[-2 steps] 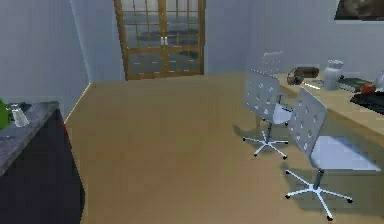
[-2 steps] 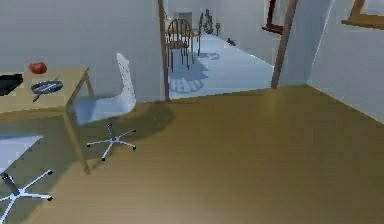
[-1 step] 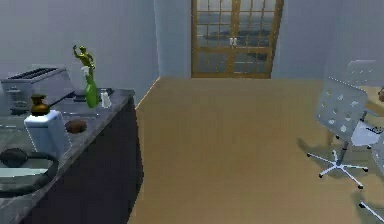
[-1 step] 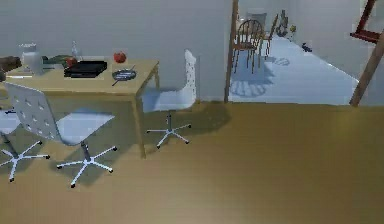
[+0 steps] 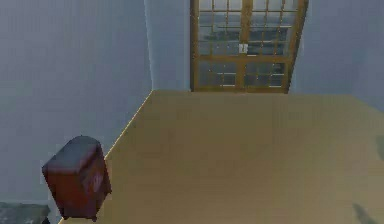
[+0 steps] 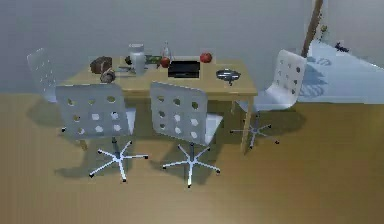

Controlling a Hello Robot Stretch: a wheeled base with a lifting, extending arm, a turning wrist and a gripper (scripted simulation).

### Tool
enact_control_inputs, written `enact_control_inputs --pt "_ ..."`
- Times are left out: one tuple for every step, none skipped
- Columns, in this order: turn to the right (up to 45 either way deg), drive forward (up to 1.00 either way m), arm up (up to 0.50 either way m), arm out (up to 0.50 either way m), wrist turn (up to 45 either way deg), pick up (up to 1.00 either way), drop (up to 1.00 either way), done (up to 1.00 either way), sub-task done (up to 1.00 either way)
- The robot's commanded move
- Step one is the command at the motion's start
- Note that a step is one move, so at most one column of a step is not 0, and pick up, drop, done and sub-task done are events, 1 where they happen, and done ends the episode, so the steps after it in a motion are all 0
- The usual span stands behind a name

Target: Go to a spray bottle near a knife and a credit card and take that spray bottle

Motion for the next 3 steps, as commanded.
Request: enact_control_inputs --pt "-39.0 0.0 0.0 0.0 0.0 0.0 0.0 0.0 0.0" --pt "0.0 0.05 0.0 0.0 0.0 0.0 0.0 0.0 0.0" --pt "-45.0 0.0 0.0 0.0 0.0 0.0 0.0 0.0 0.0"
